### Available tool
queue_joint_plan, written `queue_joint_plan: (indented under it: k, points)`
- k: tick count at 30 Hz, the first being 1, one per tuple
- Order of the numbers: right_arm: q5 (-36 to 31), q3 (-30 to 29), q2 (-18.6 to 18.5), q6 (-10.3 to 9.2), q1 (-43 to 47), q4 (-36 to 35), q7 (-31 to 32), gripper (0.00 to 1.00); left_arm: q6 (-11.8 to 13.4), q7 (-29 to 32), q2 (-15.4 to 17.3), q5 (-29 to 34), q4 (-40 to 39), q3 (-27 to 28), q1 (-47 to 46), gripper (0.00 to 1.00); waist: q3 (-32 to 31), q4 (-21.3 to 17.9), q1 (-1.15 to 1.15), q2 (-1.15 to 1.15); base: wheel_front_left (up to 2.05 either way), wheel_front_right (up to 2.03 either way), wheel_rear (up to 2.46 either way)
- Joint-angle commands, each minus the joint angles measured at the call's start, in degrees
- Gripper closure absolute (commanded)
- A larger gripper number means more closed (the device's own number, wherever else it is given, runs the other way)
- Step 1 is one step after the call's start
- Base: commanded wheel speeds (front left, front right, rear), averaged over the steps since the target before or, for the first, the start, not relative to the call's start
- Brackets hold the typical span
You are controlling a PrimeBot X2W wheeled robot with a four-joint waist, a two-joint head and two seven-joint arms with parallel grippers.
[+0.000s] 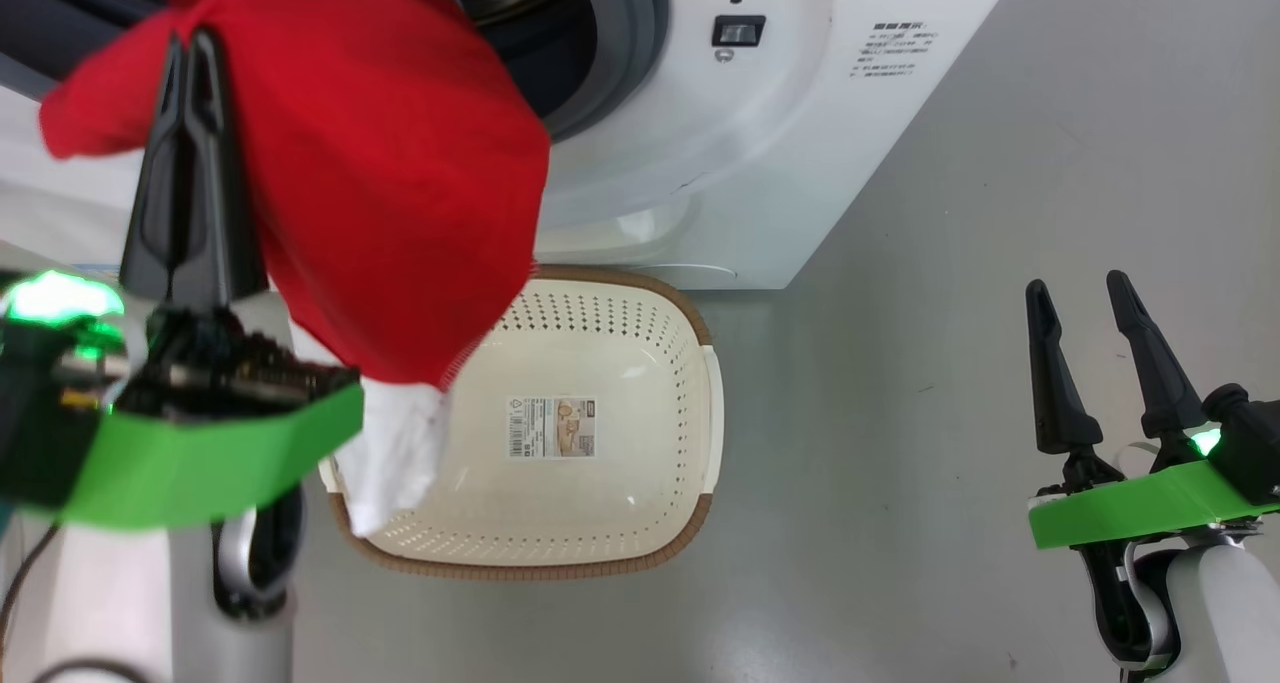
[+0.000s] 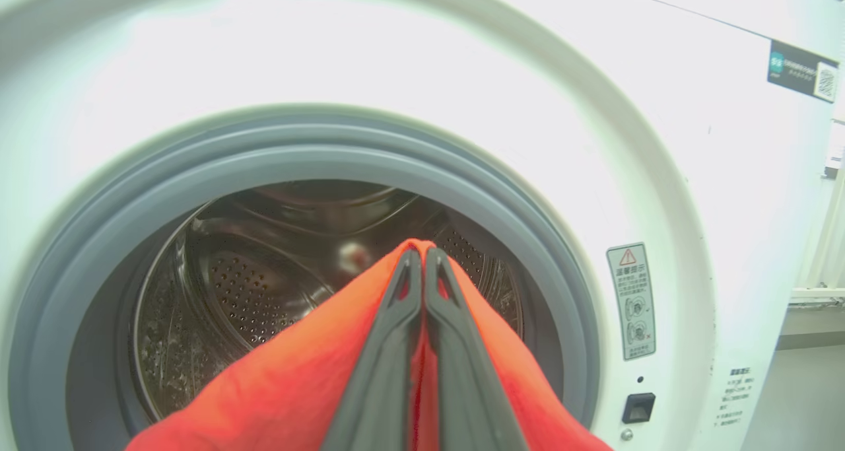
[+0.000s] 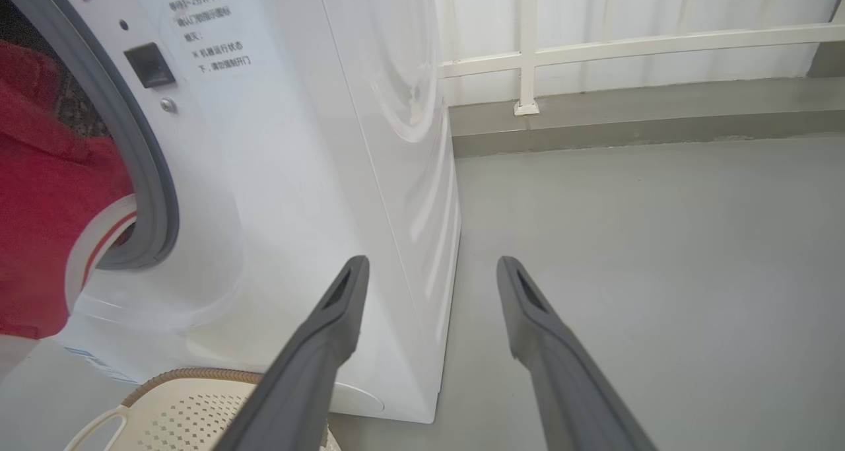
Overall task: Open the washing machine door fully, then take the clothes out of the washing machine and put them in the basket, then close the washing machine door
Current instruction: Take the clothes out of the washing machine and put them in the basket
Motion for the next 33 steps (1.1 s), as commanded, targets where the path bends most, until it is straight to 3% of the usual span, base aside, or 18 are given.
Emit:
queue_joint_plan:
  k: [1,8,13,22,33]
  points:
    - [0.0,1.2,-0.5,0.28,1.2,-1.2,-0.4,0.00,0.4,-0.3,1.4,-0.4,-2.7,1.5,1.5,1.00,-0.1,0.1,0.00,0.00,0.00,0.00,0.00]
    - [0.1,1.0,-0.7,0.28,1.7,-1.2,-0.4,0.00,3.0,-0.3,1.4,-1.5,-10.0,-0.7,7.6,1.00,-0.2,0.5,0.00,0.00,0.00,0.00,0.00]
    - [0.0,1.0,-0.8,0.28,1.5,-1.4,-0.4,0.00,3.8,-0.3,1.4,-3.2,-9.1,-3.0,9.4,1.00,0.5,1.0,0.00,0.00,0.00,0.00,0.00]
    - [0.2,1.5,-0.5,0.28,-0.4,-1.7,-0.4,0.00,3.2,-0.3,1.4,-3.6,3.5,-5.0,10.3,1.00,3.6,-0.3,0.00,0.00,0.00,0.00,0.00]
    - [0.3,1.1,0.4,0.28,-2.1,-2.3,-0.4,0.00,0.8,-0.3,1.4,-3.4,20.6,-4.6,6.6,1.00,7.3,-2.5,0.00,0.00,0.00,0.00,0.00]
